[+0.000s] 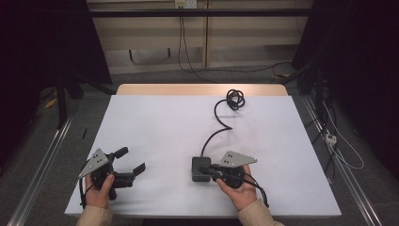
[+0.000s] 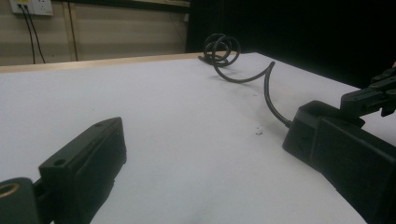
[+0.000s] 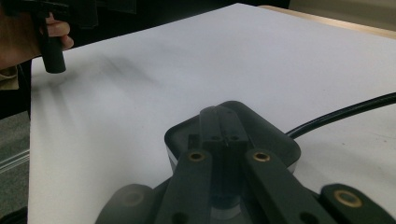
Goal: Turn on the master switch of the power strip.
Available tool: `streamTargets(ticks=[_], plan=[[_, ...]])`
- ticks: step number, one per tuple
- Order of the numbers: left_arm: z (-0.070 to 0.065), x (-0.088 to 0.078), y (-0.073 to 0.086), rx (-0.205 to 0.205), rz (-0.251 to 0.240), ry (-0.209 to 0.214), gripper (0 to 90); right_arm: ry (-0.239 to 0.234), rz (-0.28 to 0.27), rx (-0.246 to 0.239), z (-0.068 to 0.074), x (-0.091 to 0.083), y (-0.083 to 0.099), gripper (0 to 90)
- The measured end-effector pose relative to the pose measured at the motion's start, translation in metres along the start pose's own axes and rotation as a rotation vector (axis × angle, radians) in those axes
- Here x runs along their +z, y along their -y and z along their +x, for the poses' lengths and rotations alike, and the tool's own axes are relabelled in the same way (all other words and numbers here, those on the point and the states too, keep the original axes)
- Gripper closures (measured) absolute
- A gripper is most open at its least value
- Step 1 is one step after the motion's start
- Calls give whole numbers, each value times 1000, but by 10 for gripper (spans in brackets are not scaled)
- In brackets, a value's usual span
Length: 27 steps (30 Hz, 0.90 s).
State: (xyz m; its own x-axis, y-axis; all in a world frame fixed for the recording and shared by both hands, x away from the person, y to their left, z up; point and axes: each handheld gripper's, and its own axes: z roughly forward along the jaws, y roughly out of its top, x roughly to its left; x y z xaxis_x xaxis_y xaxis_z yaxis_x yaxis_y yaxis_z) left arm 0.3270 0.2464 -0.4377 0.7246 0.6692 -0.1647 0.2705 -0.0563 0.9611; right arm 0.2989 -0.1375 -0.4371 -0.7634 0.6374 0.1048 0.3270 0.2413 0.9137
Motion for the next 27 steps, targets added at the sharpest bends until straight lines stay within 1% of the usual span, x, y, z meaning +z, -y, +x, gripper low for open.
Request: streamTargets(ticks=[17, 20, 27], plan=[[0, 0, 0, 1, 3, 1, 33, 1, 2, -2, 0, 0, 0, 900], [0, 0, 0, -1, -4, -1, 33, 1, 3, -2, 0, 0, 0, 900], [1, 0, 0, -1, -3, -1, 33, 5, 3, -5, 1, 0, 0, 900]])
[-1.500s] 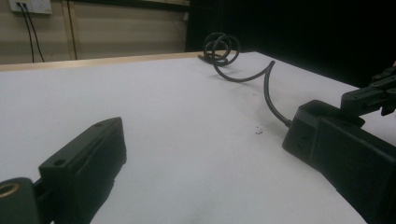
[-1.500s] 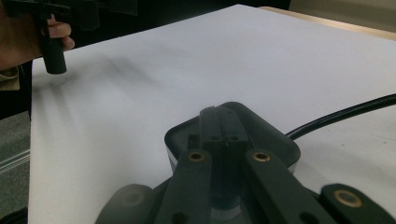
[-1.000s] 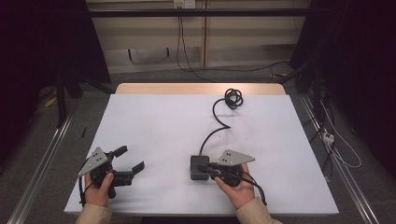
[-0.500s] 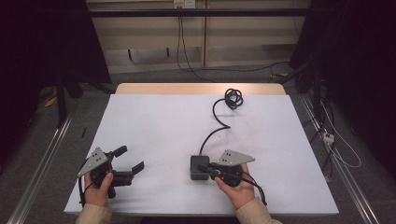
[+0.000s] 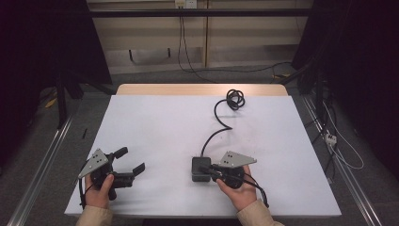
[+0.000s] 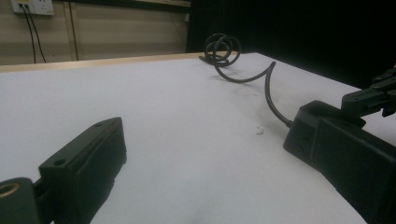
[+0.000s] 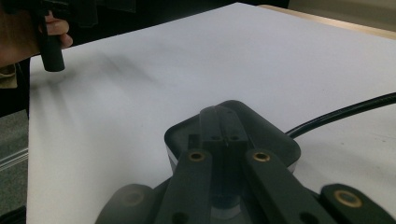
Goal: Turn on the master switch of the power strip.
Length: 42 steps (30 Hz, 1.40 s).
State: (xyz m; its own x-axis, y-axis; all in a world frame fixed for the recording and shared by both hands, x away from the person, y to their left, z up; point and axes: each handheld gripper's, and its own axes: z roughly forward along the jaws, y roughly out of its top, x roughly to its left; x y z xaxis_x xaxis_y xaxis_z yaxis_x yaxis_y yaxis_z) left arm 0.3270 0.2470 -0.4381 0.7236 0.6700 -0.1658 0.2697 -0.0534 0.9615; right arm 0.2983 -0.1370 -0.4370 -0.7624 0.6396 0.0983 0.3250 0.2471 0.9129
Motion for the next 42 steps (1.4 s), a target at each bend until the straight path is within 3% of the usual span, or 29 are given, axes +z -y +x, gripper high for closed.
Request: streamTargets(ticks=[42], plan=[[0, -1, 1, 1, 3, 1, 33, 11, 9, -14, 2, 0, -1, 900]])
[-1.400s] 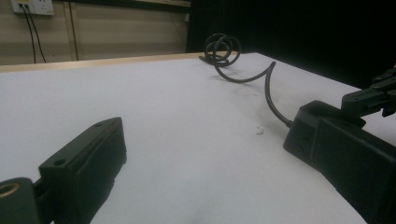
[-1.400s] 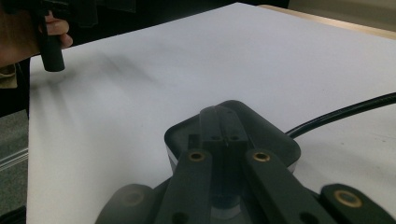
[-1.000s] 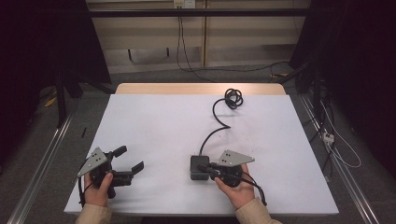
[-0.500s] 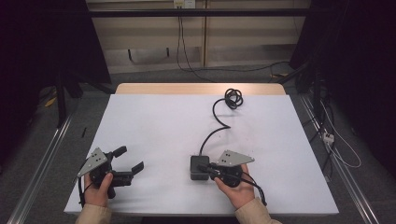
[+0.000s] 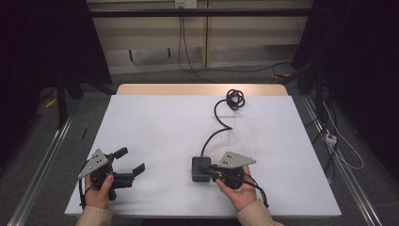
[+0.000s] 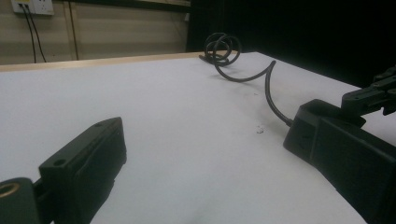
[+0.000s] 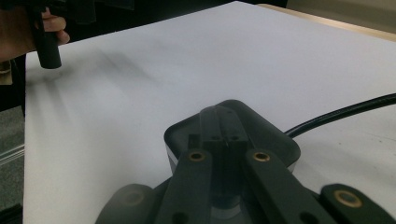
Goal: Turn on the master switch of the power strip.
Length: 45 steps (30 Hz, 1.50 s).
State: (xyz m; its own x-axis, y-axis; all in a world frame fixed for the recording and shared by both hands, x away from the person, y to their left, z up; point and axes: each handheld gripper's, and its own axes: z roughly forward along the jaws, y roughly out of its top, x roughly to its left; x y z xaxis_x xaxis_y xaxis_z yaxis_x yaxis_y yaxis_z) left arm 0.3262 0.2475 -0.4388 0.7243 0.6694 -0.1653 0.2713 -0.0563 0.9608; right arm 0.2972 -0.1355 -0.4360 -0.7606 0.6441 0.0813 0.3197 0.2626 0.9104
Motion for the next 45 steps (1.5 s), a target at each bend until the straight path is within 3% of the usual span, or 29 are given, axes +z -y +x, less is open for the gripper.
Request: streamTargets(ticks=[14, 28, 32, 45], plan=[[0, 0, 0, 1, 4, -2, 33, 5, 4, -7, 1, 0, 0, 900], [0, -2, 0, 4, 2, -6, 33, 32, 30, -46, 6, 1, -3, 900], [0, -1, 0, 7, 3, -5, 33, 20, 22, -27, 4, 1, -2, 900], [1, -2, 0, 1, -3, -8, 33, 23, 20, -33, 4, 1, -2, 900]])
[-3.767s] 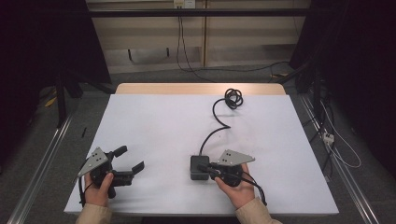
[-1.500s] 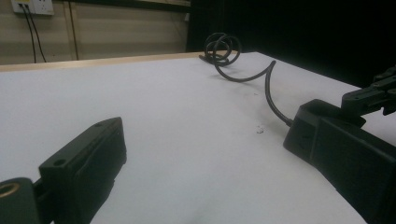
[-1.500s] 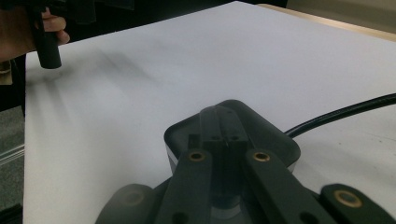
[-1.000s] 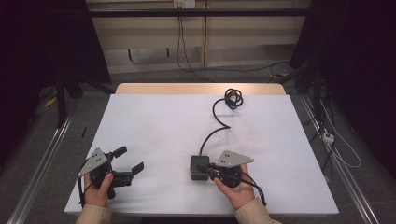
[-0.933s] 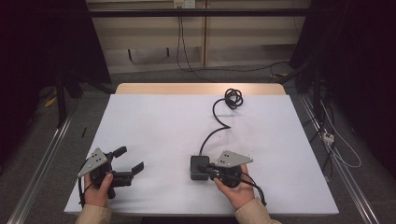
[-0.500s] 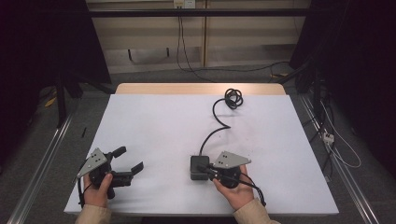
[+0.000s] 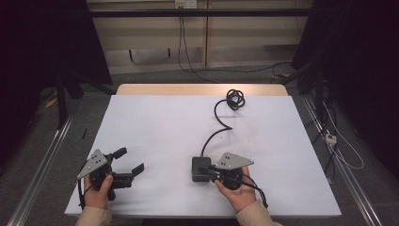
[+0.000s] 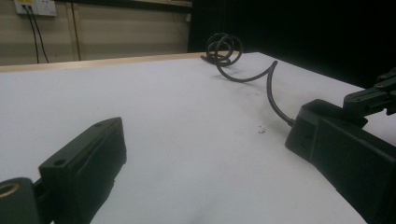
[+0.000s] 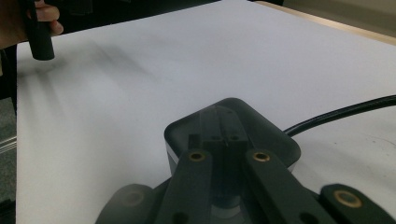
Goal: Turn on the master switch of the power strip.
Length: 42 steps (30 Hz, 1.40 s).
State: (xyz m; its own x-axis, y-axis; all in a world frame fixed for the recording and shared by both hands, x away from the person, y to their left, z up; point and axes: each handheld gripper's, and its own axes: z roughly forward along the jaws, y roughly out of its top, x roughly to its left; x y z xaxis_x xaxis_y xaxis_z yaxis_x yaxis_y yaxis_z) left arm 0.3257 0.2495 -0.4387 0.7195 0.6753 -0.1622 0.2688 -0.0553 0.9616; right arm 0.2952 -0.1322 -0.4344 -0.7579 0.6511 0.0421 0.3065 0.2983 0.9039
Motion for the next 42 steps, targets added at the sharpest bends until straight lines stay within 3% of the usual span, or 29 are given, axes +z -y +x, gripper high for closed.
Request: streamTargets(ticks=[10, 15, 17, 21, 28, 38, 42], plan=[[1, 0, -1, 0, -1, -2, 33, -7, -11, -5, -1, 0, 0, 900], [0, 0, -1, 2, -3, 1, 33, -20, -28, 42, -6, -2, 2, 895], [0, 1, -1, 3, -2, 1, 33, -23, -40, 62, -7, -3, 2, 761], [0, 2, -2, 5, -5, 3, 33, -32, -61, 71, -8, -6, 1, 646], [0, 2, -2, 7, -5, 6, 33, -43, -75, 107, -13, -13, 2, 506], [0, 3, -2, 4, -6, 4, 33, -9, -63, 87, -20, -24, 6, 304], [0, 4, -2, 5, -4, 5, 33, 6, -53, 89, -23, -28, 9, 278]])
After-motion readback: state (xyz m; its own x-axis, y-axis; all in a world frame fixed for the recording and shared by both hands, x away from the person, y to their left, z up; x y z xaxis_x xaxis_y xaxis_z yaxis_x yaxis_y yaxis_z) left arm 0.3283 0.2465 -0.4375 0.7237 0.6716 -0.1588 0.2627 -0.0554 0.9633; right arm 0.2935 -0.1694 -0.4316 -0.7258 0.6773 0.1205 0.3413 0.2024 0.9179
